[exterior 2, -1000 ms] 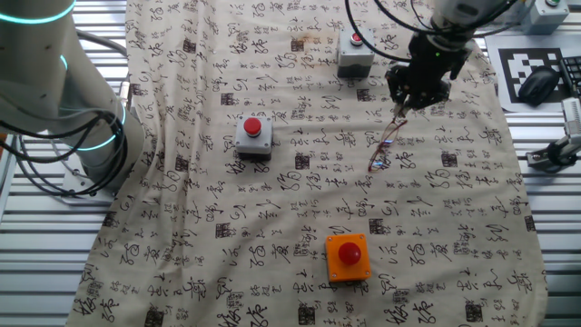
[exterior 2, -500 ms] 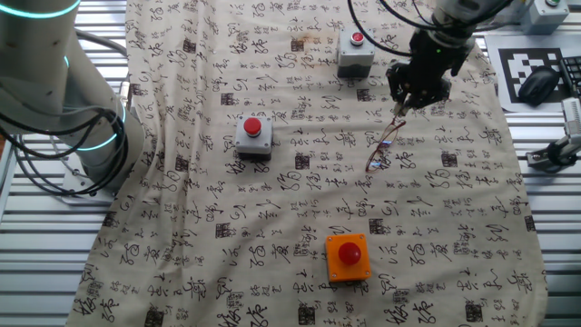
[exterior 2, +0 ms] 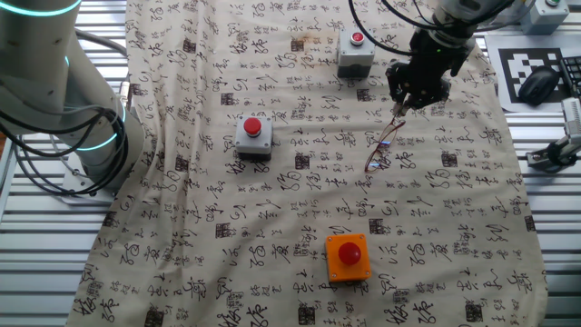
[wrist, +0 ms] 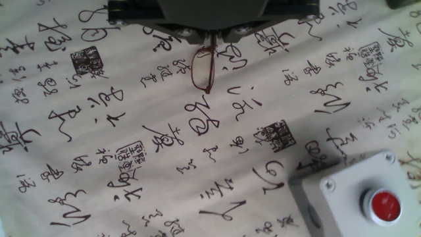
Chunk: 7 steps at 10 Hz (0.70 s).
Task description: Unfold the leg of the glasses (with one hand)
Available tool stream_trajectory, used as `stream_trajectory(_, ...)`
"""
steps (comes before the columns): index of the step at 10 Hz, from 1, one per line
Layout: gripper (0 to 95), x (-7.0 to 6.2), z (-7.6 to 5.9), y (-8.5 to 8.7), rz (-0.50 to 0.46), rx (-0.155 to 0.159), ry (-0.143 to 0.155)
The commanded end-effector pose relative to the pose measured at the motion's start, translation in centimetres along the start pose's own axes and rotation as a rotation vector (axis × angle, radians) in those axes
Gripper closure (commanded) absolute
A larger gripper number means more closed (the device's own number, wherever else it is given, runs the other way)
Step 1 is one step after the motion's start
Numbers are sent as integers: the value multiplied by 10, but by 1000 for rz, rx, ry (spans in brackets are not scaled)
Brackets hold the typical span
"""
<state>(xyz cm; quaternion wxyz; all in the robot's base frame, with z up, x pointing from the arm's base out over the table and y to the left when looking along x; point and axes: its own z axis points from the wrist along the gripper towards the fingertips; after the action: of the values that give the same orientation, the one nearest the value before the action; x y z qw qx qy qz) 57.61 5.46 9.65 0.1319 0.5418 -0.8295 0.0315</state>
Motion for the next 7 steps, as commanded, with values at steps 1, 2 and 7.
stream_trajectory(1, 570, 1, 0, 2, 0, 30, -21)
stream_trajectory(2, 570, 1, 0, 2, -4, 39, -26)
stream_trajectory(7, 570, 24, -18, 4, -3, 53, -19)
